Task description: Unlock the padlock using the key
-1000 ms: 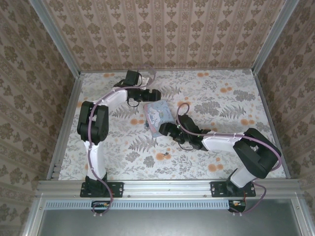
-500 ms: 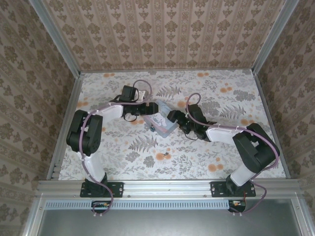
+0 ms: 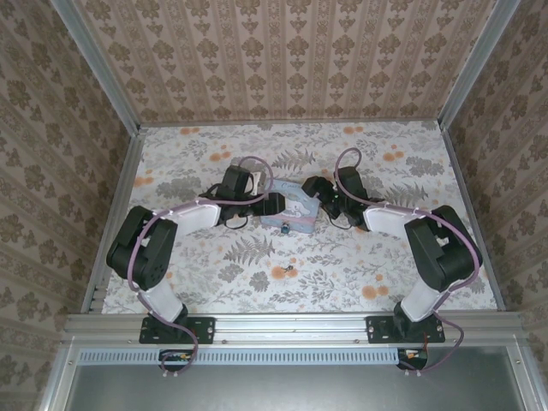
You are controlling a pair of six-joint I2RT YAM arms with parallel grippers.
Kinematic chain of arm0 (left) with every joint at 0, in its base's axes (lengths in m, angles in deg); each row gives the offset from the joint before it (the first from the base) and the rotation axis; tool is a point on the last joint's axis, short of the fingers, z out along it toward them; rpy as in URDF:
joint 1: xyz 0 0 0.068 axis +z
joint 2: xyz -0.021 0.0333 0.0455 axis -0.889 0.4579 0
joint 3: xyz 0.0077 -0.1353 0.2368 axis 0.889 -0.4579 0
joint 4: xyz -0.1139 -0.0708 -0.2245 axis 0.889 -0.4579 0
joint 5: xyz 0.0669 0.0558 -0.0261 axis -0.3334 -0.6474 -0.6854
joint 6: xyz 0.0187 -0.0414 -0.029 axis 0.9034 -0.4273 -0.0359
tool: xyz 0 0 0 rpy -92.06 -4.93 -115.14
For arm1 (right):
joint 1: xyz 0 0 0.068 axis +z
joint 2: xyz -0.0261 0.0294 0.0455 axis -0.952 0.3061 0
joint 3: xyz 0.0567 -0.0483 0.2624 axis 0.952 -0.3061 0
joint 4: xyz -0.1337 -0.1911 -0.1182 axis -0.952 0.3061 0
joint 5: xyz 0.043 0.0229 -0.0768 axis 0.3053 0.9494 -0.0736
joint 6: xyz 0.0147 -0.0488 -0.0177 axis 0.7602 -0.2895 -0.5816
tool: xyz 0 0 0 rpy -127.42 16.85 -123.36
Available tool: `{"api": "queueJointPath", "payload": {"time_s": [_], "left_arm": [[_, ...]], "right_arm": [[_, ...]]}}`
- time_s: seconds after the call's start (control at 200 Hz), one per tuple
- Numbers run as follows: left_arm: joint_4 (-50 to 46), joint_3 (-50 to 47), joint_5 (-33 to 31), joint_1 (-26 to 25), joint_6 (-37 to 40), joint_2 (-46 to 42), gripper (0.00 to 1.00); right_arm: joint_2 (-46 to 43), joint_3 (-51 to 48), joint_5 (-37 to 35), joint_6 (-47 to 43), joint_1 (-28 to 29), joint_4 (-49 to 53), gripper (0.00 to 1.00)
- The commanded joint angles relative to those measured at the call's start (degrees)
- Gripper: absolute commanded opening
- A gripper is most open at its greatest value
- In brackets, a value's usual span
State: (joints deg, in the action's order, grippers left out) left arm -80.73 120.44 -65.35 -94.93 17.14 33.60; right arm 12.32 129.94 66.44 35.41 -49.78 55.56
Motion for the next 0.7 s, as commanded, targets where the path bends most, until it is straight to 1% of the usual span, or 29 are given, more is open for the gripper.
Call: {"api": "queueJointPath", "payload": {"time_s": [0.0, 0.175, 0.475, 0.59, 0.62, 0.64, 0.695], "left_arm": [[2.9, -0.8, 0.3, -2.1, -3.5, -0.8, 0.92], [7.0, -3.5, -0.9, -2.2, -7.9, -1.0, 0.93], [8.1, -4.8, -4.3, -1.8, -11.0, -1.1, 0.95], [7.2, -5.9, -6.2, -0.7, -11.5, -3.0, 0.96], [6.7, -6.3, -6.7, -0.2, -11.4, -4.0, 0.97], [6.4, -6.6, -7.0, 0.2, -11.2, -4.7, 1.00], [5.3, -7.6, -7.8, 1.2, -10.7, -7.2, 1.00]], "right_arm": [[1.6, 2.4, 5.9, -0.3, 0.8, -1.0, 0.86], [3.3, 3.9, 7.2, -0.7, -0.4, -0.6, 0.86], [2.4, 4.0, 7.7, -3.5, -3.8, 2.7, 0.86], [-0.4, 2.4, 6.3, -5.4, -4.5, 5.1, 0.86], [-1.7, 1.8, 5.6, -6.3, -4.5, 6.1, 0.86], [-2.7, 1.3, 5.2, -7.0, -4.5, 6.9, 0.86], [-5.7, -0.2, 4.2, -8.3, -4.5, 9.2, 0.86]]}}
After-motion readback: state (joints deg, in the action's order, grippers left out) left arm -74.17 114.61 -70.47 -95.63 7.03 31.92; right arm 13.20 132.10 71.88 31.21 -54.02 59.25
